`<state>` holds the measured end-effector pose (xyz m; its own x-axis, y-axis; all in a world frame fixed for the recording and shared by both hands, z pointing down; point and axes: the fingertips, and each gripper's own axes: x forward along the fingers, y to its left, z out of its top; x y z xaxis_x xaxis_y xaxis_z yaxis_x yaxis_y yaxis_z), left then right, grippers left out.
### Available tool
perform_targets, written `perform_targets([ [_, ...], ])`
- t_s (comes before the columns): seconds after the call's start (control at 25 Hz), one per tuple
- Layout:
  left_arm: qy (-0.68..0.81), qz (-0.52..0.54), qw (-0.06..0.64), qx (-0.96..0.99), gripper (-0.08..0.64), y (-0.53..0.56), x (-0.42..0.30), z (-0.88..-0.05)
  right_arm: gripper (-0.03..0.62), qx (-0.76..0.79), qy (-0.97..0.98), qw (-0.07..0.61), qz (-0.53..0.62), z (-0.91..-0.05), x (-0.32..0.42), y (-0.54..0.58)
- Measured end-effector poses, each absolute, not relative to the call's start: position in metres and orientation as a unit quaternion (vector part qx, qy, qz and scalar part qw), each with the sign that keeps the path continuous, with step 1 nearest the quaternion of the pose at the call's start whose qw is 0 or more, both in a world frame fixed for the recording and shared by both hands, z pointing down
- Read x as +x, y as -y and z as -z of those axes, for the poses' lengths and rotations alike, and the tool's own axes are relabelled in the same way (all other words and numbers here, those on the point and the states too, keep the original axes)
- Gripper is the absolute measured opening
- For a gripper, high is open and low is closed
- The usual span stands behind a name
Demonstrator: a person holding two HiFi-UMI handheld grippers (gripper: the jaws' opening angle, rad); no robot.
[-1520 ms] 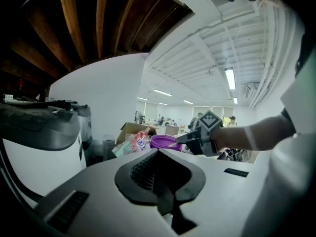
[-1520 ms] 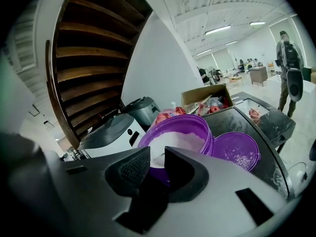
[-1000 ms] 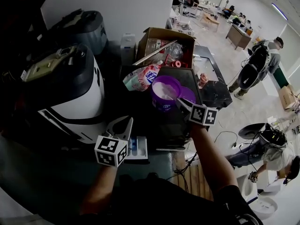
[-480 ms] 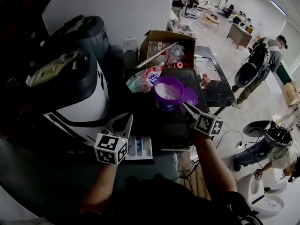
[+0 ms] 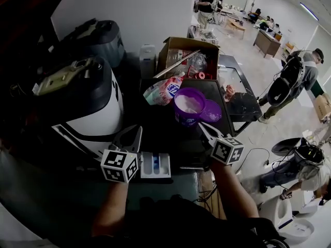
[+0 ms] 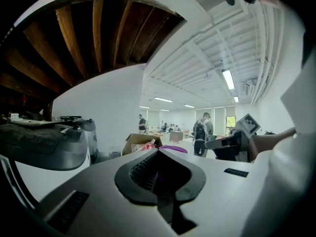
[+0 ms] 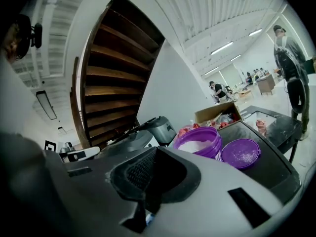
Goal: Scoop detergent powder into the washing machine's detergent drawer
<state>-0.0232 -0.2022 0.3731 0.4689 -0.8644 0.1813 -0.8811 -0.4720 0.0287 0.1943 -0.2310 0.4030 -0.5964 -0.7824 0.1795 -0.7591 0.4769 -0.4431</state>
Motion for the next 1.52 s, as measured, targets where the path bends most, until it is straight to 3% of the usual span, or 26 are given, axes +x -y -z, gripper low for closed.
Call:
perform_targets([
  [0.44,0.522,-0.071,0.055,0.848,0.002,0.202,-0.034,-0.371,0.014,-0.443,-0.876,0.015,0.190,-0.392,0.176,0.216],
  [0.8,0.524,-0.070,0.055,0.847,0.002,0.203,-0.036,-0.372,0.014,-0.442,-0.894,-0.029,0.067,-0.373,0.161,0.197],
  [1.52,0.517,-0.078,0.063,0.850,0.002,0.201,-0.029,-0.379,0.012,-0.431,-0.900,-0.054,0.039,-0.379,0.153,0.191],
])
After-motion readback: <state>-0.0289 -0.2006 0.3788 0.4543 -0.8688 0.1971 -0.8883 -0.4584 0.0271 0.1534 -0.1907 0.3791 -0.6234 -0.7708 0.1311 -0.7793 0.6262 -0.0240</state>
